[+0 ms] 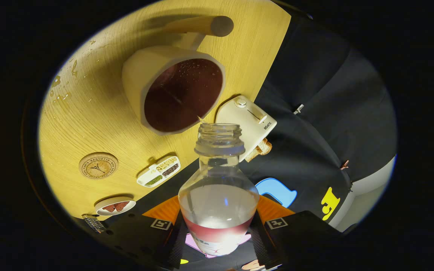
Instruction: Take the bottle from table, then pour the juice into the cup, finally place the bottle on the coaster
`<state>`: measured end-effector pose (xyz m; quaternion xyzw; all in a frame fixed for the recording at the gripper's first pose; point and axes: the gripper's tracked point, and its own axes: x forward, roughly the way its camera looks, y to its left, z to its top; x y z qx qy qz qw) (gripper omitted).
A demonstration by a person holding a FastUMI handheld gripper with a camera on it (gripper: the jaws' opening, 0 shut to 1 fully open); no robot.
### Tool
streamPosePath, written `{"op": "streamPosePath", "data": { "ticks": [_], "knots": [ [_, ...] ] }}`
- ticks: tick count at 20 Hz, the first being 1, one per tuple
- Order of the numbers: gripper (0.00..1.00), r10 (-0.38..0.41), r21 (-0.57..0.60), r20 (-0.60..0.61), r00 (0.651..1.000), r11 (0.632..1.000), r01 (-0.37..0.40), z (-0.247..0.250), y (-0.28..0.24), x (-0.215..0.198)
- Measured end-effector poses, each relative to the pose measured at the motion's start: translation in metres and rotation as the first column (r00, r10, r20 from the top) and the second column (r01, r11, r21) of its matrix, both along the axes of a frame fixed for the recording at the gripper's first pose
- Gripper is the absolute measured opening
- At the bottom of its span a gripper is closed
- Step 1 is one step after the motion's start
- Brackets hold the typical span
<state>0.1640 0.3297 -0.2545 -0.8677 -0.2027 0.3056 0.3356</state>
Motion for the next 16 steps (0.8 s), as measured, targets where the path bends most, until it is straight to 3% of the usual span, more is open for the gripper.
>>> {"op": "streamPosePath", "data": {
  "ticks": [9,12,16],
  "knots": [
    [0.75,-0.095,0.110,-0.048,0.994,0.989,0.100,0.015,-0.008,0.004],
    [0.75,-0.174,0.229,-0.128,0.976,0.953,0.200,0.031,-0.024,0.009],
    [0.76,-0.255,0.354,-0.267,0.929,0.871,0.341,0.051,-0.052,0.016]
  ]
}}
